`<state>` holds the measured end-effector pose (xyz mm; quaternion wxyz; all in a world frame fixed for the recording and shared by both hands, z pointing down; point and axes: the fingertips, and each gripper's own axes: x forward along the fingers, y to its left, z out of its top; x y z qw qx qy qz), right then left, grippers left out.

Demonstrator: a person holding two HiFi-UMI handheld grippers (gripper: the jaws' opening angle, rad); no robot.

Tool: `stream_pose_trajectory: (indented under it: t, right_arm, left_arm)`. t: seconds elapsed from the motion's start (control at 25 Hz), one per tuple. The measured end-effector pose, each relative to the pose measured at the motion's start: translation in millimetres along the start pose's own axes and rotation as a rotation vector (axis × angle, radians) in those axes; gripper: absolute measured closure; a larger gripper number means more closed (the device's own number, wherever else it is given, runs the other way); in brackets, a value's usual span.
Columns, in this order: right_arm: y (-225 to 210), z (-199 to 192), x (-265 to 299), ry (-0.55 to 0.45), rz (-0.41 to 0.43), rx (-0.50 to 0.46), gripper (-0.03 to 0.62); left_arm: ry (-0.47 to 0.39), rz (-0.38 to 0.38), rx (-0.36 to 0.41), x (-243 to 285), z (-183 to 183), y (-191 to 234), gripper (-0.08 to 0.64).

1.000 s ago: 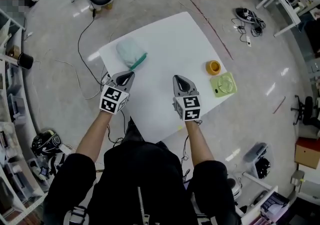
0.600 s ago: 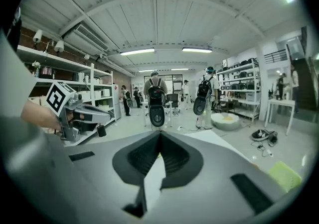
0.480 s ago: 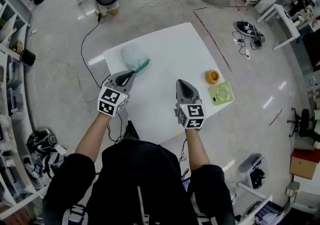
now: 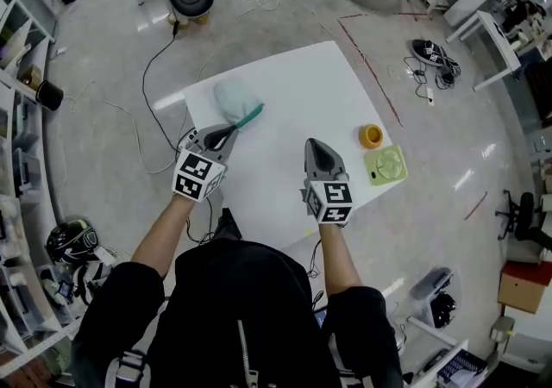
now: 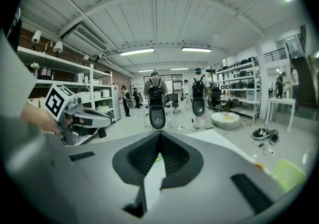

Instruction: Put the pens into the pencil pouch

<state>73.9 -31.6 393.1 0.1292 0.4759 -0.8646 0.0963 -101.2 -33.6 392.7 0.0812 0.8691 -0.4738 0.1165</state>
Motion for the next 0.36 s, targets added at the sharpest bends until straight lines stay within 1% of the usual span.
stream_pose_trajectory:
  t: [0.36]
  right_arm:
    - [-1.9, -10.0, 9.8, 0.015, -0.005, 0.006, 0.583]
  left_arm:
    - [0.024, -0.015, -0.006, 8.9, -10.1, 6.1, 0.537]
